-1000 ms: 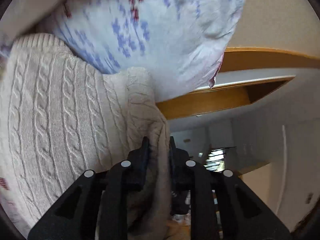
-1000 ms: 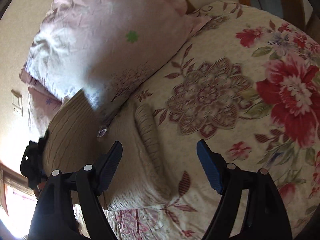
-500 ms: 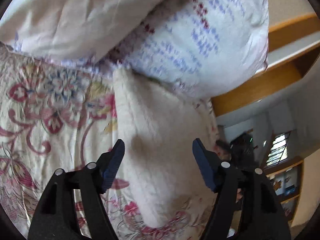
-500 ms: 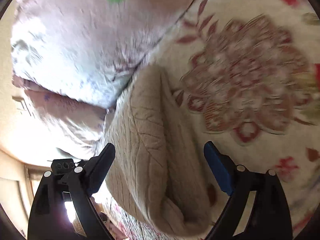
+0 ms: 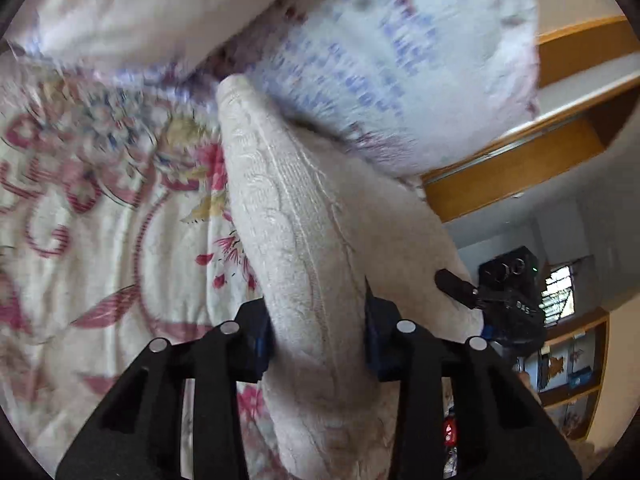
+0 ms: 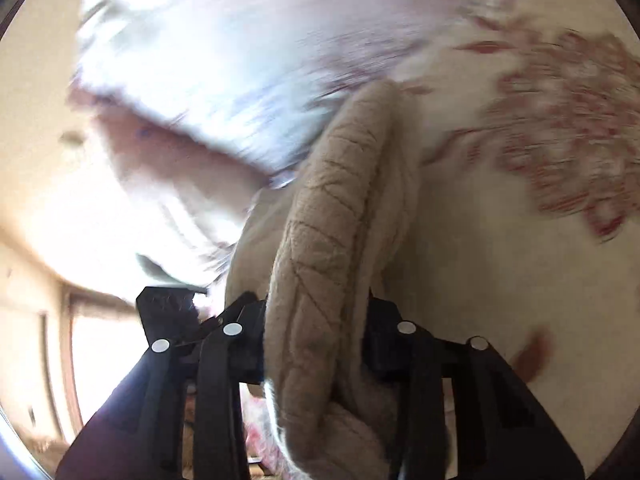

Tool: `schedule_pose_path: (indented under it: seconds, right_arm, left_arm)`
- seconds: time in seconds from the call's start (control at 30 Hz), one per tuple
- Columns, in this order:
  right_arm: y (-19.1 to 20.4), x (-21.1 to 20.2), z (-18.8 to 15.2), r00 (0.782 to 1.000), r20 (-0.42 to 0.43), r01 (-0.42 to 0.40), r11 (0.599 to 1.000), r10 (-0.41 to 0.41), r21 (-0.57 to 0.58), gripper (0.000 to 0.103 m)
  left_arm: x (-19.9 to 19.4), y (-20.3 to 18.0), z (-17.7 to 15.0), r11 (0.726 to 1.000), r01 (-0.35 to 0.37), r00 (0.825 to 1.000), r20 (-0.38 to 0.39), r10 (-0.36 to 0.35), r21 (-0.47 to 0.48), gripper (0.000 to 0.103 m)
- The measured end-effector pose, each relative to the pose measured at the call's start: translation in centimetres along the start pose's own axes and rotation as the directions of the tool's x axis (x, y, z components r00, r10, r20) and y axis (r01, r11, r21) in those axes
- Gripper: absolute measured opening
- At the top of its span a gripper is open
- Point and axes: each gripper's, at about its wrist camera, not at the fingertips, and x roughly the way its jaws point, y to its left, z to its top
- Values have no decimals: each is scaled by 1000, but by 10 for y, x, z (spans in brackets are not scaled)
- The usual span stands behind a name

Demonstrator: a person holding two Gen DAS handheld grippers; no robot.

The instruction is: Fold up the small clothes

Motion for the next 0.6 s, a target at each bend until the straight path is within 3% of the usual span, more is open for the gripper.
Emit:
schedule_pose_path:
  seconds: [0.07,0.13,0.2,0.23,0.27,0.3,0.37,0.4,0.43,0.47,0.5,0.6]
  right_arm:
    - [20,13,-12,999,-30,-32,998,30,-55,36]
    - [30,36,-24,997,-81,-9,995,1,-95,38]
    - [26,57,-28,986,-106,119,986,-131,-116,38]
    - [19,60,-27,978,-92,182,980,-189,-77,38]
    - [13,58,-25,981,-72,177,984,-178,-27,38]
    - [9,51,-23,991,-17,130,991,-130,29,38]
    - [14,49,-18,995,27,91,995,-93,45,49]
    - [17,53,-15,996,17,87,995,-88,40,59]
    - [24,67,-13,995,-17,95,995,-95,24,59]
    - [29,79,-12,992,-40,116,993,-116,2,50]
    - [37,94,-10,978,-43,201,978,-204,-57,11]
    - [40,95,8,953,82,296,954,-292,-48,10]
  left_arm:
    - [-40,2,-7,999,10,998,59,-12,36,37]
    - [-70,12,-12,996,-64,993,103,58,59,42]
    - [-83,26,-17,964,-252,963,122,241,81,45]
    - [-89,33,-22,935,-348,932,133,337,72,46]
    - [-99,35,-28,921,-384,917,149,371,70,46]
    - [-109,36,-34,923,-377,917,172,360,76,46]
    - [-126,29,-51,913,-393,905,221,363,111,60]
    - [-135,29,-60,903,-410,897,236,374,129,65]
    - [-138,25,-69,893,-427,888,250,385,142,75]
    - [-141,21,-79,883,-442,881,262,395,155,83]
    - [-141,15,-88,875,-455,875,268,403,167,86]
    - [-127,6,-111,850,-490,860,267,434,196,95]
